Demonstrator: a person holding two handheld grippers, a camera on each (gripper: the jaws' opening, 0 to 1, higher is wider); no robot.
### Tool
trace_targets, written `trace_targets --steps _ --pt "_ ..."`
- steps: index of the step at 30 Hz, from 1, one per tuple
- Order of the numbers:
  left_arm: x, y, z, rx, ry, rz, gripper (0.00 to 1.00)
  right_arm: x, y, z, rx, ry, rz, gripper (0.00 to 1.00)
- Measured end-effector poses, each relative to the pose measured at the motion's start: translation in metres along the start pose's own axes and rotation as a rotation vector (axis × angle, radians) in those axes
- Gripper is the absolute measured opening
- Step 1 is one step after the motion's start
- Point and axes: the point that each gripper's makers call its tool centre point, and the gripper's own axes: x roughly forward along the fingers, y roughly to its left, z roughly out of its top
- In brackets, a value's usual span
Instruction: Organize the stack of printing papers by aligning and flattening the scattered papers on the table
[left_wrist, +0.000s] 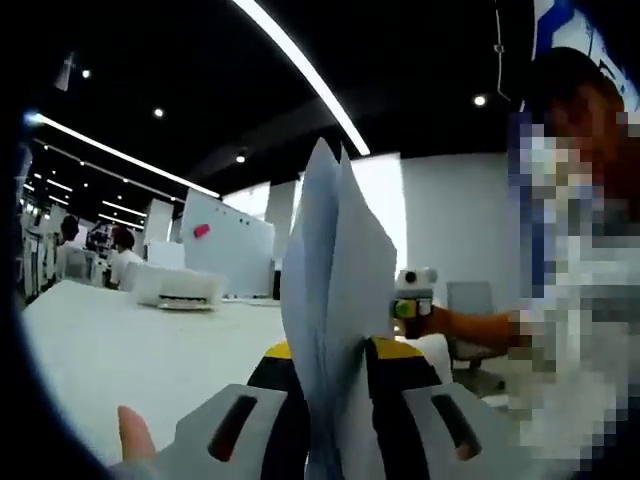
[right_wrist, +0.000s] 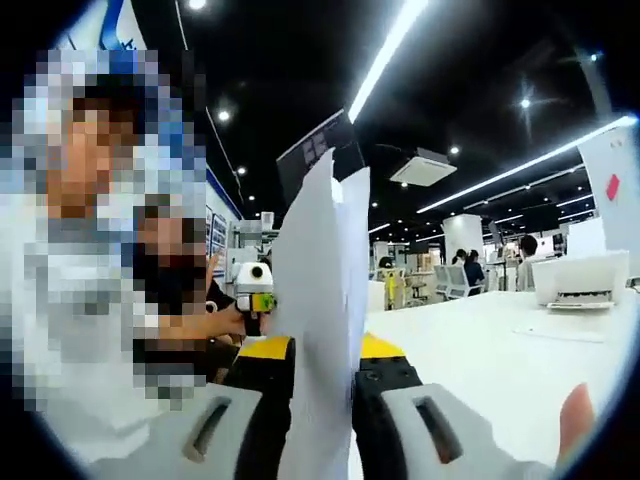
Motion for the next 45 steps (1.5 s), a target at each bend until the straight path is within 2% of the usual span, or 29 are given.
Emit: trace_targets --steps 3,4,6,7,9,11,15,16,18,19,21,25,28,31,36,38,40,43,45 --pt "0.001 -0.003 -0.001 0.000 0.002 -0.006 0.20 -0.002 -0.003 -0.002 -0.007 0.007 -0.019 0.17" --pt "0.001 -0.003 -0.001 -0.006 0.002 -0.013 0.18 -0.003 -0.004 -0.002 -0.001 0.008 -0.019 0.14" --pt "0.001 -0.004 -0.001 -0.012 0.003 -0.015 0.12 -0.002 -0.001 -0.003 0.005 0.009 -0.008 0.00" --pt "0.001 -0.007 -0.001 -0.010 0.005 -0.031 0.08 -0.001 0.000 -0.002 0.015 0.003 0.006 0.00" --pt "0.001 -0.007 0.001 0.008 0.006 -0.032 0.07 0.000 0.000 -0.001 0.011 -0.003 0.007 0.00" --pt "0.002 -0.006 0.008 0.027 -0.006 -0.040 0.06 0.002 0.002 0.008 -0.028 -0.035 0.018 0.00" --pt "0.005 -0.001 0.022 0.069 -0.010 -0.058 0.07 0.005 0.004 0.019 -0.044 -0.052 0.013 0.00" --pt "0.005 0.001 0.019 0.086 -0.003 -0.065 0.07 0.005 0.004 0.016 -0.056 -0.050 0.012 0.00" --pt "0.003 0.006 0.000 0.029 0.065 -0.070 0.10 0.005 0.000 0.001 -0.044 -0.026 -0.004 0.02" --pt "0.002 0.008 -0.009 0.017 0.091 -0.067 0.13 0.005 -0.002 -0.007 0.000 -0.013 -0.013 0.10" --pt "0.001 0.007 -0.013 0.041 0.084 -0.056 0.17 0.005 -0.004 -0.007 0.005 -0.028 -0.018 0.16" --pt "-0.001 0.000 -0.007 0.029 0.055 -0.081 0.14 0.007 -0.003 -0.001 0.013 -0.045 -0.005 0.14" --pt "0.000 -0.002 -0.007 0.038 0.067 -0.089 0.06 0.012 0.004 0.001 0.030 -0.048 0.032 0.00" --pt "0.000 -0.001 -0.007 0.034 0.069 -0.097 0.06 0.011 0.006 0.001 -0.006 -0.041 0.039 0.00" --pt "-0.001 -0.002 -0.007 0.061 0.064 -0.112 0.07 0.009 0.012 0.001 -0.007 -0.038 0.061 0.00" --pt "-0.001 0.001 -0.007 0.082 0.063 -0.085 0.13 0.008 0.012 0.002 -0.010 -0.036 0.057 0.00" --pt "-0.007 0.007 -0.008 0.044 0.081 -0.054 0.16 0.006 0.008 0.002 -0.017 -0.032 0.040 0.00" --pt "-0.019 0.009 0.006 0.054 0.029 -0.041 0.14 0.002 0.009 0.003 -0.018 -0.034 0.038 0.00" --pt "-0.021 0.007 0.011 0.044 0.015 -0.063 0.06 0.002 0.009 0.003 -0.021 -0.036 0.041 0.00"
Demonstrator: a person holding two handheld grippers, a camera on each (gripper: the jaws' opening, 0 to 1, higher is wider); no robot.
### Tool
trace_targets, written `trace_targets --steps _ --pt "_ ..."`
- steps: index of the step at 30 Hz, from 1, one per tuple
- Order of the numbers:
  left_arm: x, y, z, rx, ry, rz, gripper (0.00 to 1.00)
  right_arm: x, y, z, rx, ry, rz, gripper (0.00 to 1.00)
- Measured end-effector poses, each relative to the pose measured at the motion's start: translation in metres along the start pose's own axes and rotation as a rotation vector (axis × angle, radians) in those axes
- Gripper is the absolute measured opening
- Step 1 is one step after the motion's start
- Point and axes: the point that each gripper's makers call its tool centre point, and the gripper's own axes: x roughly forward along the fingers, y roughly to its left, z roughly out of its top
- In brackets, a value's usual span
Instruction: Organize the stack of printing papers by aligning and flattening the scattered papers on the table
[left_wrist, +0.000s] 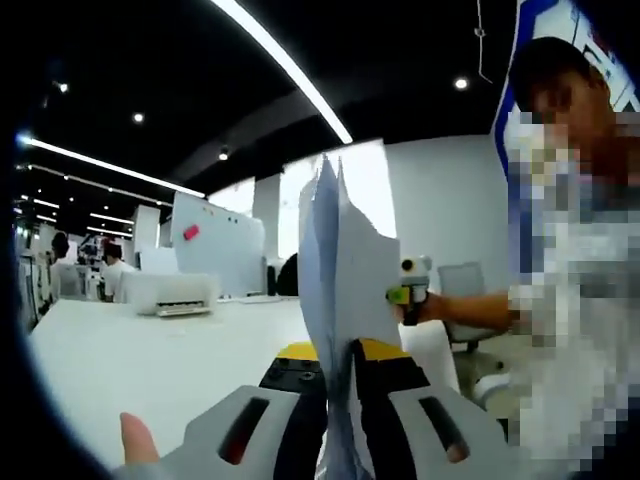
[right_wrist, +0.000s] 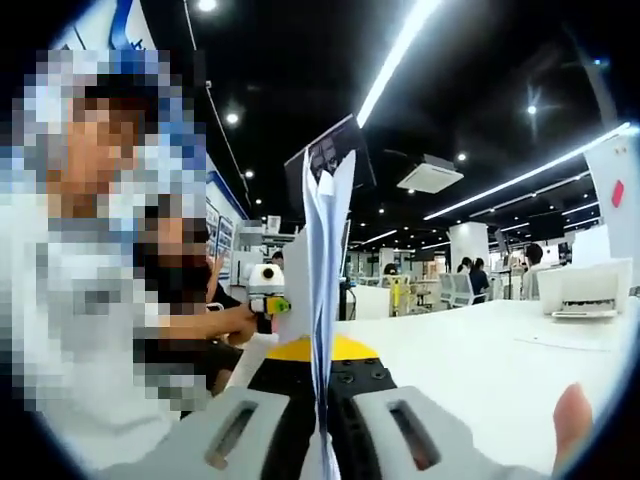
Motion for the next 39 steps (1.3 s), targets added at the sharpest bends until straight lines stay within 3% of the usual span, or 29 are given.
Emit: trace_targets --steps 5,7,13,14,18,20,21,22,23,25,28,31,35,39 --pt "0.004 -0.005 -0.001 0.010 0.000 -0.032 0.06 -0.005 0.006 0.000 0.029 -0.009 0.022 0.02" --pt "0.004 -0.013 0.000 0.033 -0.013 -0.066 0.06 -0.006 0.005 -0.001 0.041 -0.017 0.024 0.25" --pt "0.001 -0.039 0.004 0.085 -0.038 -0.190 0.06 -0.002 -0.003 -0.011 0.038 -0.010 0.031 0.46" --pt "0.000 -0.039 0.005 0.085 -0.047 -0.185 0.06 -0.001 -0.005 -0.011 0.052 -0.011 0.035 0.48" --pt "-0.001 -0.043 0.007 0.092 -0.050 -0.206 0.06 0.002 -0.005 -0.007 0.056 -0.033 0.055 0.42" --pt "-0.003 -0.043 0.008 0.085 -0.052 -0.214 0.06 0.000 0.003 -0.003 0.049 -0.029 0.095 0.24" --pt "-0.003 -0.040 0.008 0.094 -0.051 -0.199 0.06 -0.001 0.005 -0.003 0.047 -0.023 0.103 0.07" --pt "-0.002 -0.038 0.007 0.103 -0.047 -0.188 0.06 -0.002 0.006 -0.002 0.044 -0.022 0.105 0.00" --pt "-0.002 -0.038 0.007 0.102 -0.049 -0.189 0.06 -0.002 0.012 -0.001 0.046 -0.026 0.136 0.00" --pt "-0.002 -0.032 0.009 0.045 -0.051 -0.164 0.06 -0.001 0.015 0.001 0.039 -0.026 0.130 0.00" --pt "0.000 -0.020 0.012 0.082 -0.057 -0.107 0.06 0.000 0.012 0.009 -0.002 -0.029 0.103 0.00" --pt "0.001 -0.016 0.019 0.090 -0.081 -0.093 0.06 0.003 0.013 0.017 -0.039 -0.054 0.098 0.00" --pt "-0.002 -0.011 0.004 0.067 -0.049 -0.063 0.08 0.001 0.007 0.004 0.005 -0.026 0.072 0.11" --pt "-0.005 -0.011 0.000 0.055 -0.036 -0.058 0.07 0.001 0.007 0.000 0.014 -0.014 0.067 0.09"
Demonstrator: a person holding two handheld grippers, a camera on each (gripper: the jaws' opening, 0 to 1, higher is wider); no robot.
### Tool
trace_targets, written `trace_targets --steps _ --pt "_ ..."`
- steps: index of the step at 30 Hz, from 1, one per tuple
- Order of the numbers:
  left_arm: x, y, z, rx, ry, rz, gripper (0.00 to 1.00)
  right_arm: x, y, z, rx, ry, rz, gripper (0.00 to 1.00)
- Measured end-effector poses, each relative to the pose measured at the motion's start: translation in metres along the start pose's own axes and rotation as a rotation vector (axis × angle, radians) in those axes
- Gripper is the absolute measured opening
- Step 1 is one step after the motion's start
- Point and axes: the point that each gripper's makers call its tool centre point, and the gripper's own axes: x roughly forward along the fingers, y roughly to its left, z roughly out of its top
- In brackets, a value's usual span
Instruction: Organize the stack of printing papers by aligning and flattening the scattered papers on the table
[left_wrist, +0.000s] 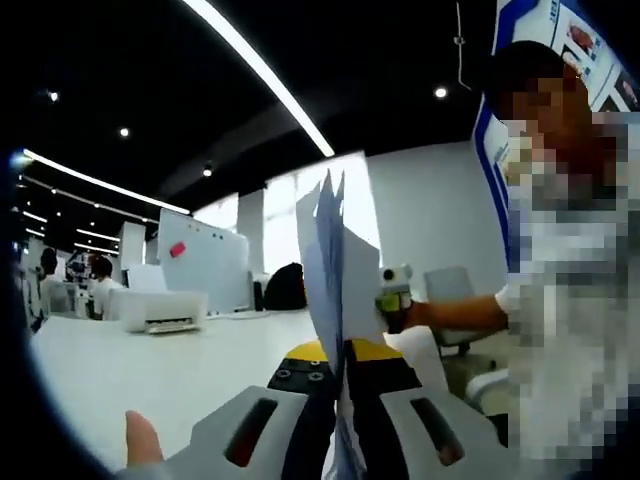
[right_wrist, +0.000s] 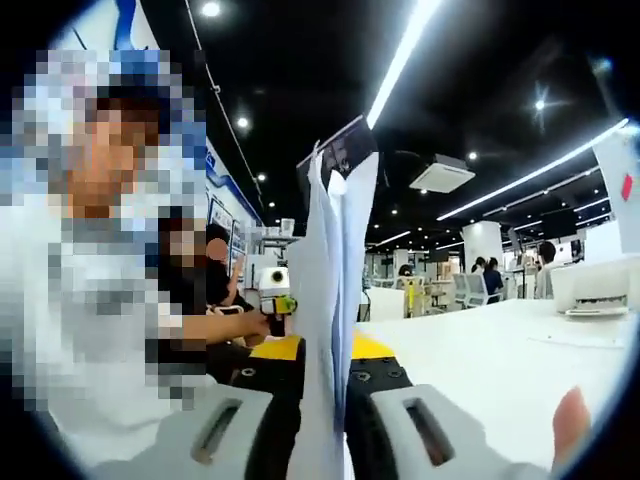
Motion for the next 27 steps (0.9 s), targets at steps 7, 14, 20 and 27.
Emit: trace_targets --steps 7,14,20,27 --pt "0.001 0.000 0.003 -0.030 0.007 -0.010 0.06 0.003 0.003 0.006 0.000 -0.007 0.010 0.00" --pt "0.005 0.006 0.001 -0.058 0.035 0.032 0.08 0.001 -0.008 0.006 0.077 0.019 -0.048 0.00" --pt "0.013 0.025 0.005 -0.298 0.076 0.119 0.06 -0.001 -0.030 0.010 0.177 0.037 -0.196 0.00" --pt "0.016 0.046 -0.016 -0.462 0.177 0.285 0.06 0.007 -0.034 -0.003 0.206 0.109 -0.298 0.00"
